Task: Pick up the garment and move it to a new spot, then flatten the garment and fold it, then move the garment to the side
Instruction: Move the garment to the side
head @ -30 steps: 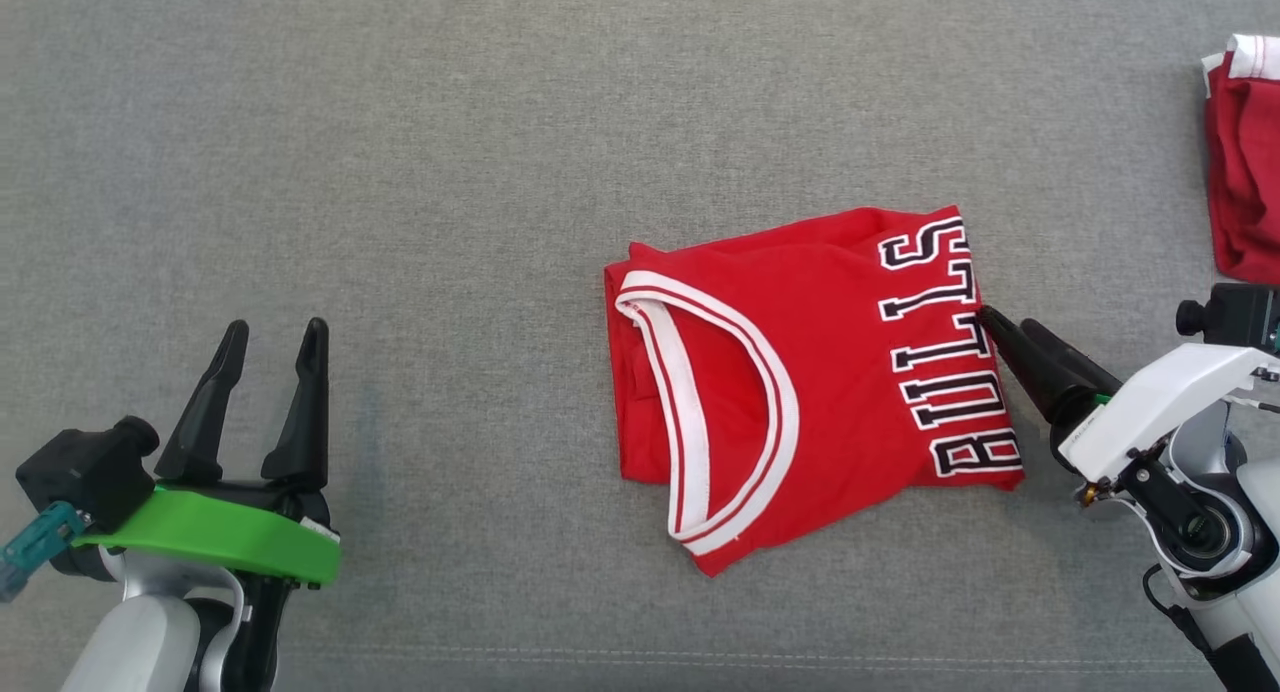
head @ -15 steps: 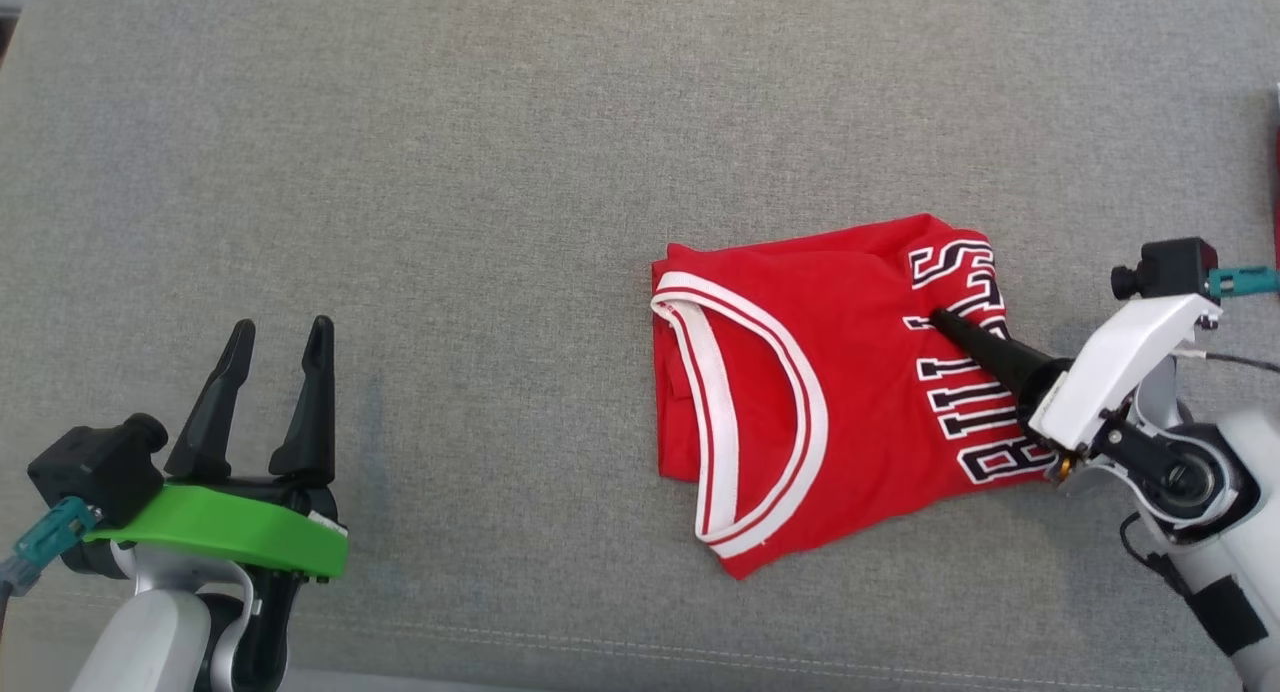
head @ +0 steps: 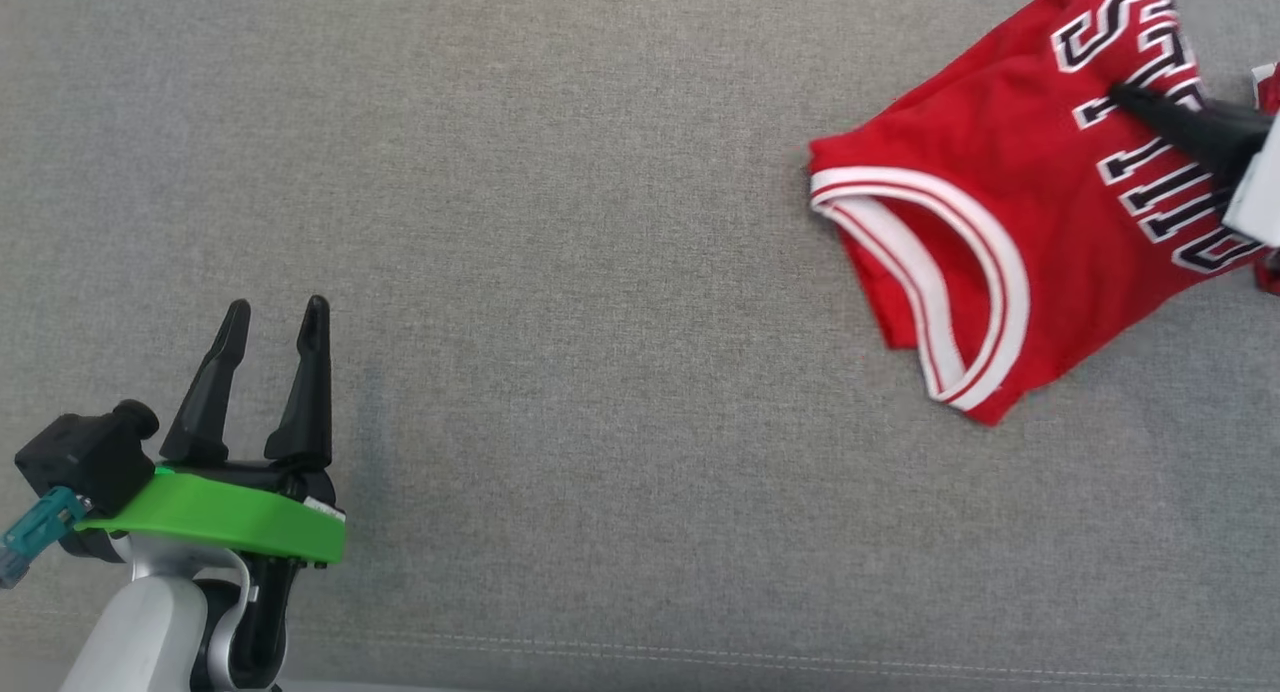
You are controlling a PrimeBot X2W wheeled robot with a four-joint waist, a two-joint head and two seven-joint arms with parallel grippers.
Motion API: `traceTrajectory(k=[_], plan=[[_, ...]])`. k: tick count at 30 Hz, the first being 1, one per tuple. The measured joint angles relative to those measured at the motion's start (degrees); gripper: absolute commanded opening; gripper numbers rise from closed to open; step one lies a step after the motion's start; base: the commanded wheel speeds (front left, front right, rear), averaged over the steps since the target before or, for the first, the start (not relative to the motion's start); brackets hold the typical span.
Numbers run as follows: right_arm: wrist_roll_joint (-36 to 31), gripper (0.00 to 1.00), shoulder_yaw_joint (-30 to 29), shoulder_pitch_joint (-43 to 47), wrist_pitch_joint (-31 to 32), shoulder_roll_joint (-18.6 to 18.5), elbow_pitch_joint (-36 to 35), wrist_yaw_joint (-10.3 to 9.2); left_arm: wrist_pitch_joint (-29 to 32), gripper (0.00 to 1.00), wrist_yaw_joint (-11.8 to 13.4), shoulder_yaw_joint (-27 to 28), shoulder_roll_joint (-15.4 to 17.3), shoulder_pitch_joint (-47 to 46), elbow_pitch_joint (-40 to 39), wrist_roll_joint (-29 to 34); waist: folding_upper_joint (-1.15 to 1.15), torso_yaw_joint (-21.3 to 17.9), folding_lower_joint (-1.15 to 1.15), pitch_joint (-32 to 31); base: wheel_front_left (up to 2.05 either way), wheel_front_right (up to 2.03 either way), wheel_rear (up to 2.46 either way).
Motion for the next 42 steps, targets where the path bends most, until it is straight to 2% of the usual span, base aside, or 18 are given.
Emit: traceTrajectory(k=[7, 9, 19, 28, 34, 35, 36, 37, 42], plan=[[-1.6, 0.00, -4.6, -2.0, 2.2, -6.1, 2.6, -4.16, 0.2, 1.00, 0.0, 0.1, 0.3, -1.0, -1.7, 0.1, 0.00, -0.7, 0.00, 2.0, 0.00, 0.00, 0.00], [-1.6, 0.00, -5.4, -2.1, 2.5, -6.8, 3.0, -4.58, 0.5, 1.00, 0.0, 0.1, 0.6, -1.1, -2.1, 0.1, 0.00, -1.0, 0.00, 2.7, 0.00, 0.00, 0.00], [-1.5, 0.00, -10.2, -4.7, 0.8, -7.3, 4.8, -5.57, 1.4, 1.00, 0.6, 0.7, 2.2, -1.2, -3.3, 0.7, 0.00, -3.0, 0.00, 5.7, 0.00, 0.00, 0.00], [-1.2, 0.00, -13.5, -4.8, -2.0, -9.1, 11.4, -6.05, 2.6, 1.00, 1.0, 0.7, 3.4, -2.7, -3.7, 2.1, 0.00, -5.4, 0.00, 7.8, 0.00, 0.00, 0.00], [-5.2, 0.00, -13.0, -4.2, -5.1, -9.3, 15.5, -6.51, 3.5, 1.00, 1.0, 0.4, 3.6, -2.8, -4.0, 2.4, 0.00, -5.8, 0.00, 8.0, 0.00, 0.00, 0.00], [-6.2, 0.37, -13.0, -3.9, -6.4, -9.4, 16.2, -6.55, 3.7, 1.00, 1.0, 0.4, 3.7, -2.8, -4.2, 2.5, 0.00, -5.8, 0.00, 8.1, 0.00, 0.00, 0.00], [-7.3, 0.64, -13.0, -3.5, -7.9, -9.6, 17.0, -6.56, 3.7, 1.00, 1.1, 0.4, 3.7, -2.9, -4.2, 2.5, 0.00, -5.8, 0.00, 8.1, 0.00, 0.00, 0.00], [-8.8, 1.00, -13.0, -3.2, -9.3, -10.0, 17.9, -6.62, 3.7, 1.00, 1.1, 0.4, 3.7, -3.0, -4.3, 2.5, 0.00, -5.8, 0.00, 8.1, 0.00, 0.00, 0.00], [-14.6, 1.00, -12.6, -1.8, -16.7, -10.7, 20.9, -7.04, 4.1, 1.00, 1.3, 0.5, 3.8, -3.3, -4.3, 2.5, 0.00, -5.9, 0.00, 8.2, 0.00, 0.00, 0.00]])
